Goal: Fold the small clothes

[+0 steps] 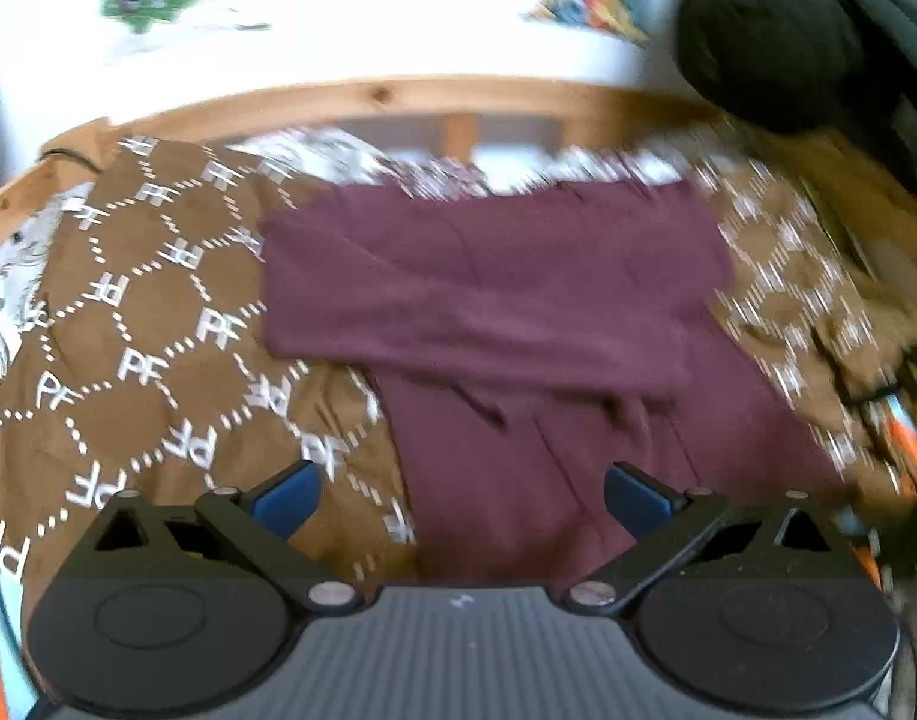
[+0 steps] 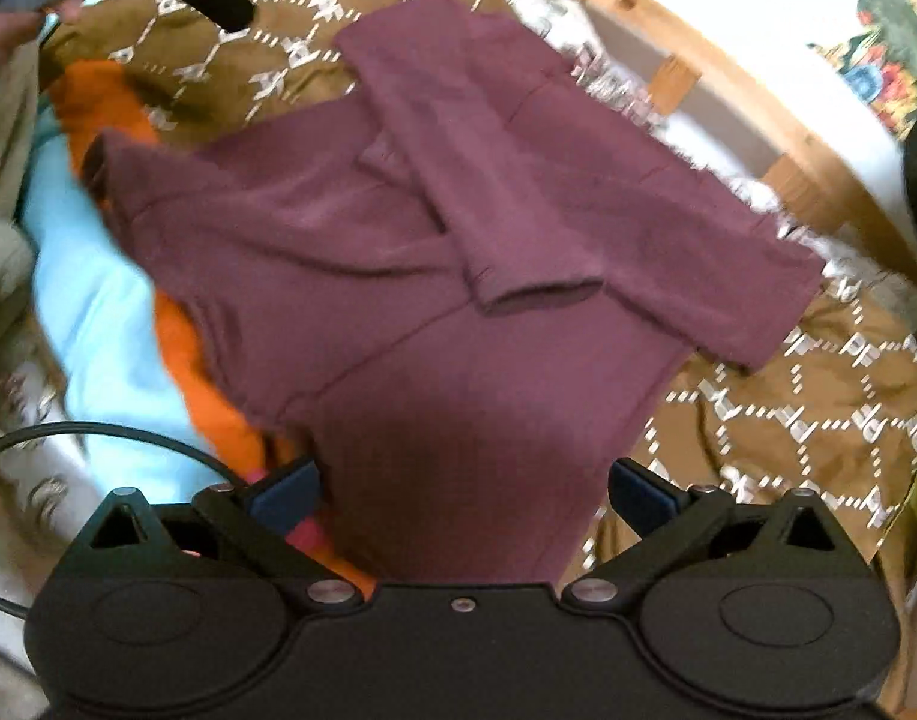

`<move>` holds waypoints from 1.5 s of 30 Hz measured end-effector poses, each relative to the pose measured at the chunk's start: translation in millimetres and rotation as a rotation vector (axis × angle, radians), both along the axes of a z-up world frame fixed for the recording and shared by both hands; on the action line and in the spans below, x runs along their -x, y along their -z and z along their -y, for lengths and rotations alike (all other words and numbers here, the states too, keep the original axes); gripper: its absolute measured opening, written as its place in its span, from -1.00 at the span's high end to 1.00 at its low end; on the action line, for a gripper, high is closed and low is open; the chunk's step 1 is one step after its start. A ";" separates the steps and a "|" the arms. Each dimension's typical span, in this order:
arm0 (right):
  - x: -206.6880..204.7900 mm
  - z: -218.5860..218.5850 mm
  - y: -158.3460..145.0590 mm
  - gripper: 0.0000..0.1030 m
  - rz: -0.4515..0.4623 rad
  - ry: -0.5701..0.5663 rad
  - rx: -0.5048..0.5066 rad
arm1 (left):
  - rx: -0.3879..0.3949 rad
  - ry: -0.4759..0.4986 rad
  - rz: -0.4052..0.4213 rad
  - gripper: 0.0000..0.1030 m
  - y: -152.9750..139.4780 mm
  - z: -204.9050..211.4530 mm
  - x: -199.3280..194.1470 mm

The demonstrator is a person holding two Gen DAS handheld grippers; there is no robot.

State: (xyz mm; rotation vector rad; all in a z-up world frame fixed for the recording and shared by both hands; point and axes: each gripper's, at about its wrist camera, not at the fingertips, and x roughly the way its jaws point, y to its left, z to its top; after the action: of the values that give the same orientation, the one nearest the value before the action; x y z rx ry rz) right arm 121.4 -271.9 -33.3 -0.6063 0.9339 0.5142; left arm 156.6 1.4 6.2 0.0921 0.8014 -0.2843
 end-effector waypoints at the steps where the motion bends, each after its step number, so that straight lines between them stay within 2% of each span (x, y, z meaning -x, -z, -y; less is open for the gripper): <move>1: 0.1 2.0 -0.3 -0.95 -0.021 0.003 0.002 | -0.006 0.027 -0.030 -0.99 1.4 2.2 6.7; 4: 1.7 6.0 0.2 -0.81 -0.045 0.025 -0.008 | 0.020 0.091 -0.142 -0.99 13.9 8.6 16.3; 6: 1.8 4.9 4.7 -0.73 -0.071 0.013 -0.012 | -0.018 0.121 -0.189 -0.99 23.6 15.9 19.7; 8: 1.9 -1.5 11.3 -0.70 -0.078 -0.002 0.002 | -0.075 0.129 -0.190 -0.99 27.5 22.6 18.8; 14: -9.7 -25.3 33.6 -0.43 -0.092 -0.029 -0.001 | -0.112 0.144 -0.213 -0.99 33.2 30.0 19.0; 17: -14.9 -27.5 35.3 -0.09 -0.107 -0.036 -0.044 | -0.152 0.145 -0.248 -0.99 42.2 35.5 15.8; 19: -17.4 -22.2 29.3 0.69 -0.096 -0.012 -0.082 | -0.187 0.163 -0.260 -0.99 46.8 40.2 14.0; 20: -19.2 -18.0 25.3 0.78 -0.093 0.009 -0.108 | -0.200 0.176 -0.258 -0.99 48.5 43.2 14.2; 27: -29.7 26.9 -11.1 0.87 -0.080 0.225 -0.422 | -0.255 0.208 -0.255 -1.00 56.4 56.0 14.5; 31: -39.2 49.7 -16.5 0.87 -0.107 0.342 -0.616 | -0.272 0.203 -0.259 -1.00 59.4 58.7 12.1; 33: -43.8 54.1 -14.8 0.87 -0.131 0.374 -0.678 | -0.287 0.201 -0.256 -1.00 61.2 61.4 11.7; 36: -46.8 55.6 -15.4 0.87 -0.140 0.388 -0.704 | -0.313 0.208 -0.211 -1.00 60.8 69.3 15.0; 42: -50.2 59.1 -16.0 0.87 -0.147 0.399 -0.747 | -0.430 0.298 0.010 -0.98 65.7 106.4 32.2; 45: -48.6 60.6 -17.6 0.87 -0.137 0.398 -0.759 | -0.464 0.302 0.028 -0.81 74.2 119.3 32.5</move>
State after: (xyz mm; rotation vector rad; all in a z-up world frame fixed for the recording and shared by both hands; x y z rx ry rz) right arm 170.0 -332.5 -15.8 0.2999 0.8765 0.5060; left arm 124.1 -117.9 -68.0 0.6554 0.8131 -0.3768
